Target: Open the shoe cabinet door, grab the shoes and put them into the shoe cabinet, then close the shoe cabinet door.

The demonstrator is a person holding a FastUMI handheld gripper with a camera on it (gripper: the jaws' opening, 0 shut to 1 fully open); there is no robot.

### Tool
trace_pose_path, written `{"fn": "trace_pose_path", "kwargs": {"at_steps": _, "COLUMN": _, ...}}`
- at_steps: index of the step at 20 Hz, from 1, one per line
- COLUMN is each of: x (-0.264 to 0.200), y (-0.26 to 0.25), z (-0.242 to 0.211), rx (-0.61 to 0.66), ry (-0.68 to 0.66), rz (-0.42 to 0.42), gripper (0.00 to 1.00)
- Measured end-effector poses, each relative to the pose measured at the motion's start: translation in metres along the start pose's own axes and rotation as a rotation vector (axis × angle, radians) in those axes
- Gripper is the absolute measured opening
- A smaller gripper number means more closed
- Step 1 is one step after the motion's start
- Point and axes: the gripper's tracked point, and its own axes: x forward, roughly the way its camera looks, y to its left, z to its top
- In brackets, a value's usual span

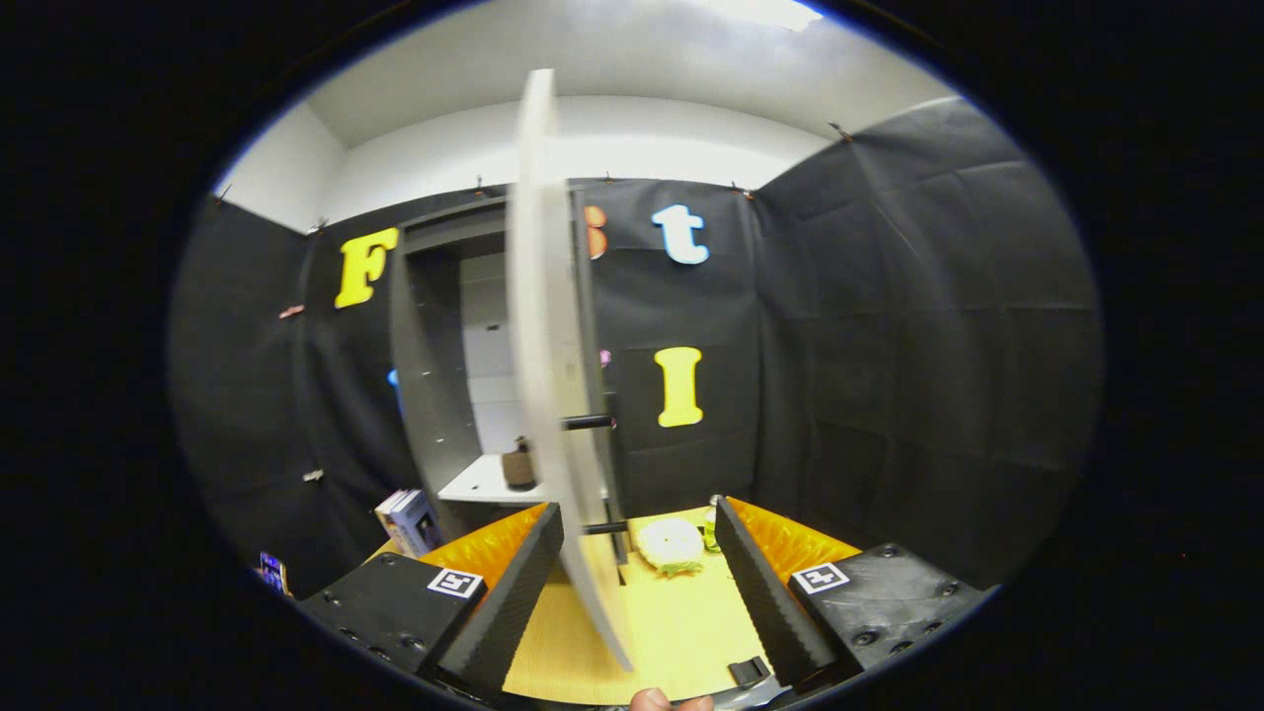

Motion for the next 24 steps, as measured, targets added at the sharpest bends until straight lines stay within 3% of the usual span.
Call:
{"fn": "trace_pose_path", "kwargs": {"at_steps": 5, "x": 0.058, "y": -0.036, "z": -0.002, "rx": -0.015, "ry": -0.009, "rz": -0.044, "gripper": 0.98}}
{"fn": "trace_pose_path", "kwargs": {"at_steps": 9, "x": 0.089, "y": -0.022, "z": 0.000, "rx": -0.016, "ry": 0.004, "rz": -0.030, "gripper": 0.98}}
{"fn": "trace_pose_path", "kwargs": {"at_steps": 16, "x": 0.086, "y": -0.005, "z": -0.009, "rx": 0.030, "ry": 0.010, "rz": -0.044, "gripper": 0.97}}
{"fn": "trace_pose_path", "kwargs": {"at_steps": 24, "x": 0.076, "y": 0.083, "z": -0.021, "rx": 0.019, "ry": 0.006, "rz": -0.017, "gripper": 0.97}}
